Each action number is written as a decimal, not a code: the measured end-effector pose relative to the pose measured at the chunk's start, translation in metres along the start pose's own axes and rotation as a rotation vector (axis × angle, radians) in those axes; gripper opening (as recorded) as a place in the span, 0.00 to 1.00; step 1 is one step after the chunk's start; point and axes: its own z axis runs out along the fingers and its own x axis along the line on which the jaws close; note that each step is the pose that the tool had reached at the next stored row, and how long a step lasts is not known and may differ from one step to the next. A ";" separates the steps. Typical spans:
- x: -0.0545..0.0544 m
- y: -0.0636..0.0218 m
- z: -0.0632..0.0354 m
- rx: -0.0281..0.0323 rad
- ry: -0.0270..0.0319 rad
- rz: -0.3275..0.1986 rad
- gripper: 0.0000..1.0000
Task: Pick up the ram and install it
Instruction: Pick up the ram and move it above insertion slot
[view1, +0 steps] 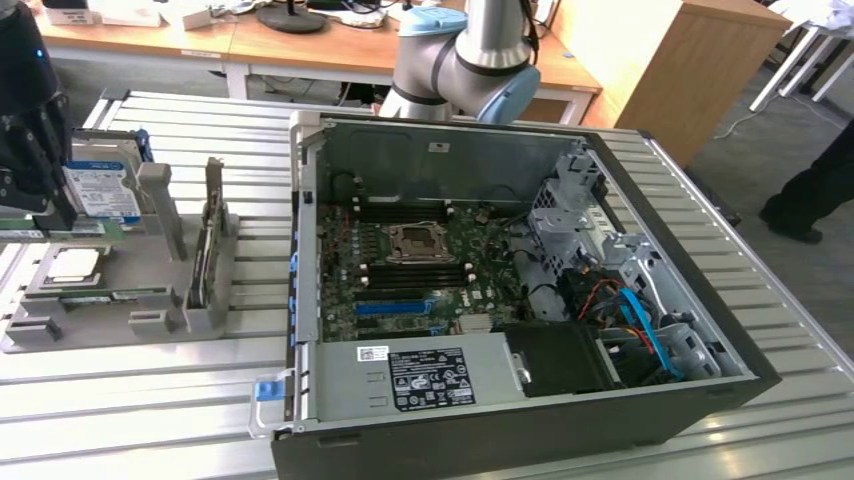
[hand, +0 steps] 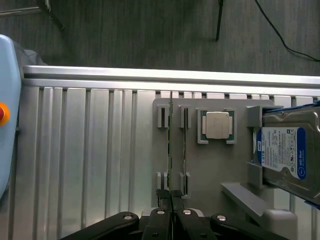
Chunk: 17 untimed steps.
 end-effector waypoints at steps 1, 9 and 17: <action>0.000 0.0001 -0.0020 0.0000 0.0000 0.000 0.12; 0.000 0.0007 -0.0166 0.0000 0.0000 0.000 0.12; -0.001 0.0013 -0.0303 -0.0001 0.0001 0.000 0.12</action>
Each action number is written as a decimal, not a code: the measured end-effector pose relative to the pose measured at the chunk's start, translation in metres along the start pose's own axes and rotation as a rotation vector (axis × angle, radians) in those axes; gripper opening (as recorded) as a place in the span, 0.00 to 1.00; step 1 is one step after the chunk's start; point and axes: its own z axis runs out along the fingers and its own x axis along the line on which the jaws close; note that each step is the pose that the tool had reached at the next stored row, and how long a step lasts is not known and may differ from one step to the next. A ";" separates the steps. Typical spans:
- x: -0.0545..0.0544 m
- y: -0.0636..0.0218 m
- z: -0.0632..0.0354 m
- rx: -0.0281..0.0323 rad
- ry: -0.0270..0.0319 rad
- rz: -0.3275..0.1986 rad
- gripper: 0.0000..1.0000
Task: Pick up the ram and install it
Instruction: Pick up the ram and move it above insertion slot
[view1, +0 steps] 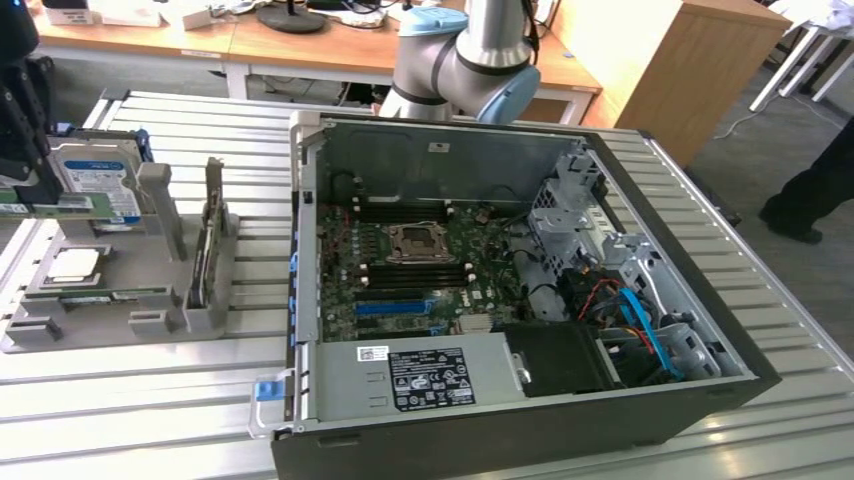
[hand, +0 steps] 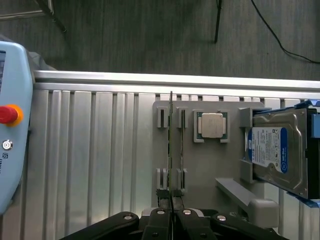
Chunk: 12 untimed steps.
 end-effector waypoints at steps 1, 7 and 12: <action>0.000 0.0001 -0.0018 0.0001 0.0000 0.000 0.12; 0.000 0.0005 -0.0125 0.0001 -0.0001 0.000 0.12; 0.000 0.0006 -0.0145 0.0002 -0.0002 0.000 0.12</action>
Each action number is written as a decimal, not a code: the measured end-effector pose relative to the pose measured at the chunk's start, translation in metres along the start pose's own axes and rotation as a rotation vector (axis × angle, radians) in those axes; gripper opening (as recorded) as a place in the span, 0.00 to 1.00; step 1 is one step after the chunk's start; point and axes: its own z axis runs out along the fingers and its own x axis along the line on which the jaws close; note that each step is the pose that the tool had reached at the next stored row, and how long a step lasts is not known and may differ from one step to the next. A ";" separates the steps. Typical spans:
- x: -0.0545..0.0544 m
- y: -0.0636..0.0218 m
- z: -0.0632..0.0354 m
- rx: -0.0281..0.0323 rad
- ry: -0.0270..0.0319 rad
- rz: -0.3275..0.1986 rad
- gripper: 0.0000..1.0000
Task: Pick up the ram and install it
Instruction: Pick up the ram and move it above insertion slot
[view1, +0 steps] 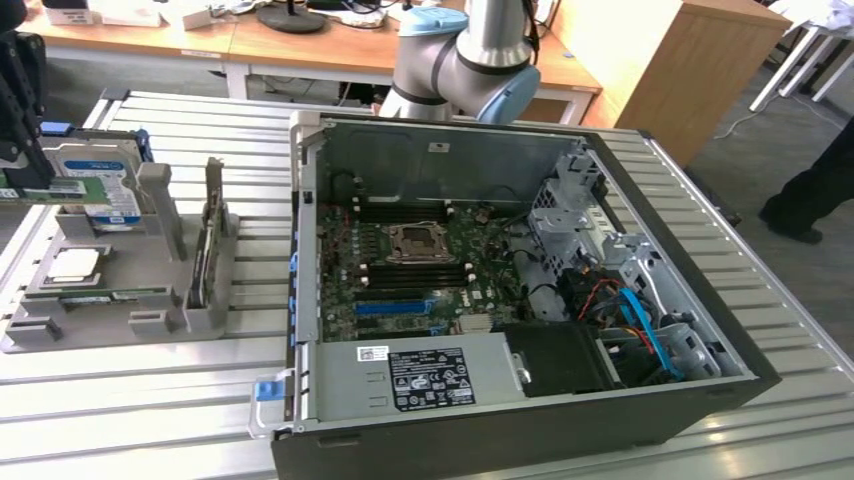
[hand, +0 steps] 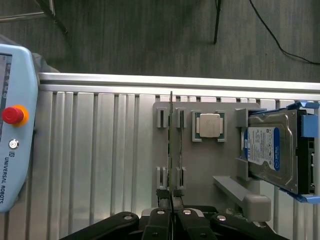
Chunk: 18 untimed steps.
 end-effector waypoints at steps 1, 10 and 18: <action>0.000 0.0000 -0.0001 -0.0001 0.0001 0.000 0.12; 0.000 -0.0067 -0.0004 -0.0002 0.0001 0.000 0.12; 0.000 -0.0223 -0.0010 0.0000 0.0000 0.000 0.12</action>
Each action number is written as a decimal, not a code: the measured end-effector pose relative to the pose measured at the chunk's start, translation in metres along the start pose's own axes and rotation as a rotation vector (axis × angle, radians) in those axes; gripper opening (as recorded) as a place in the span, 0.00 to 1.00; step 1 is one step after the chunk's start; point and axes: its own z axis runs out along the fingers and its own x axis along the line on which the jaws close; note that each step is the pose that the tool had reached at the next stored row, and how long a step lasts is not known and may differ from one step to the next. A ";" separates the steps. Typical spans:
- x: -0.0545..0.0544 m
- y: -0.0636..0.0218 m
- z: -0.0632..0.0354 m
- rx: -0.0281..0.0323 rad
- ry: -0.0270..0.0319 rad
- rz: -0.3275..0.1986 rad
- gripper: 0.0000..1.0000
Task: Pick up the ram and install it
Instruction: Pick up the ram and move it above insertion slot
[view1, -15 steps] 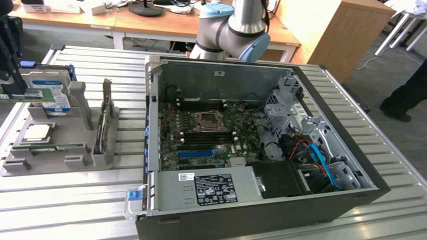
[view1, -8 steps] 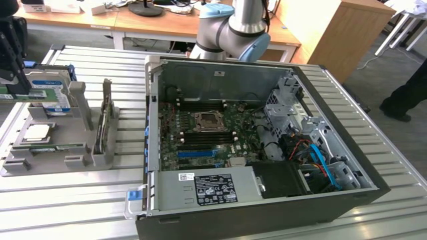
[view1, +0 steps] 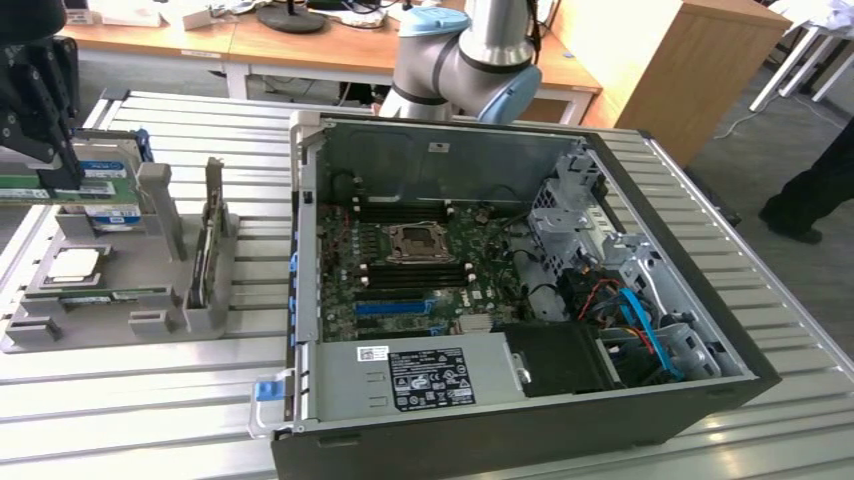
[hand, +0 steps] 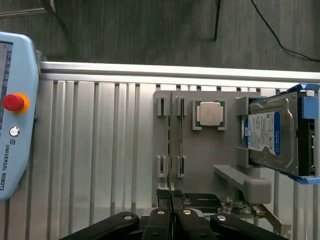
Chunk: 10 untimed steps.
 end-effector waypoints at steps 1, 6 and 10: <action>0.000 -0.0022 -0.0002 -0.0001 0.0001 0.000 0.12; 0.000 -0.0124 -0.0005 0.0000 0.0000 0.000 0.12; 0.001 -0.0210 -0.0010 -0.0001 0.0002 -0.001 0.12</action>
